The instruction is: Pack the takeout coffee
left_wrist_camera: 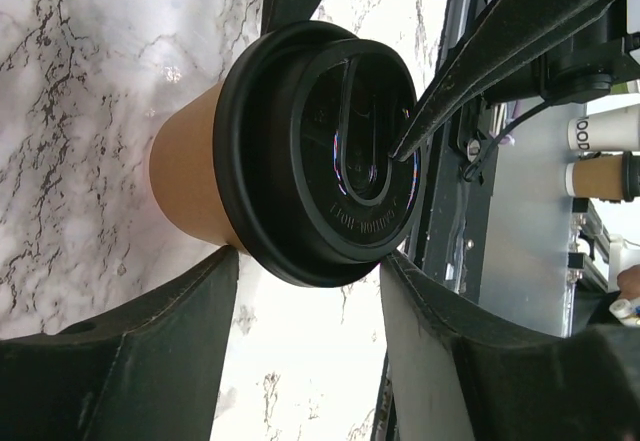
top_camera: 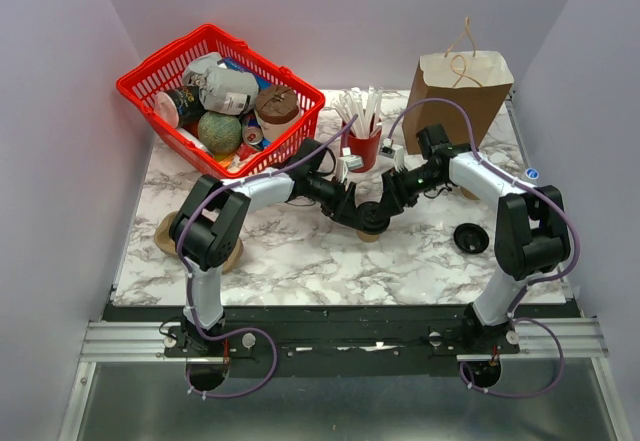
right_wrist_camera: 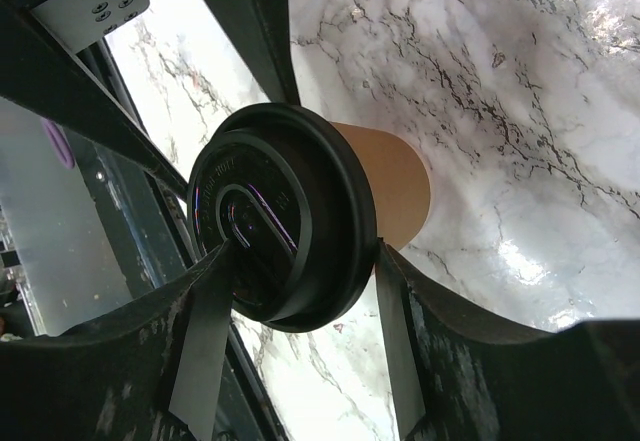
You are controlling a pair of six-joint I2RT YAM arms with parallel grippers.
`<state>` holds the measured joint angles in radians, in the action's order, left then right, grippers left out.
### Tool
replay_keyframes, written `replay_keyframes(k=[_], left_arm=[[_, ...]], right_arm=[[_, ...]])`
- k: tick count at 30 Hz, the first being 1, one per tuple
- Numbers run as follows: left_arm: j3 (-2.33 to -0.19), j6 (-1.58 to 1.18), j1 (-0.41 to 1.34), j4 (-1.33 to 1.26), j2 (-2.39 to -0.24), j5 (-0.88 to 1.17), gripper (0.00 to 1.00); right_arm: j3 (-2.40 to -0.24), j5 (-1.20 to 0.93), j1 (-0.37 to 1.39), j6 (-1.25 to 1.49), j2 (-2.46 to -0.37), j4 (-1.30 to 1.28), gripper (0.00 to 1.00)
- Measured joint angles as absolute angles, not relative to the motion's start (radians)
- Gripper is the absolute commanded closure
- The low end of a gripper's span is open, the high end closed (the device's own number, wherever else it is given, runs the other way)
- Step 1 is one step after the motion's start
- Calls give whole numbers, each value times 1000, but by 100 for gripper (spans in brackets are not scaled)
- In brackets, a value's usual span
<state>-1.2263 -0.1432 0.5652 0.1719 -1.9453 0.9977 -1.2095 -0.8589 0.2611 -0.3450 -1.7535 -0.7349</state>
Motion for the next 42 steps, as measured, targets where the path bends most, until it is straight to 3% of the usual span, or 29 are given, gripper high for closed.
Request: replay_keyframes(k=[19, 27, 42], left_arm=[[-1235, -210, 595, 258, -1919, 867, 36], [-1198, -164, 590, 215, -1870, 839, 16], [-1277, 135, 542, 249, -1831, 905, 11]], right_arm=[[-1206, -858, 260, -323, -1756, -726, 39], [-1213, -858, 260, -323, -1756, -733, 38], [-1317, -855, 264, -410, -1775, -807, 20]])
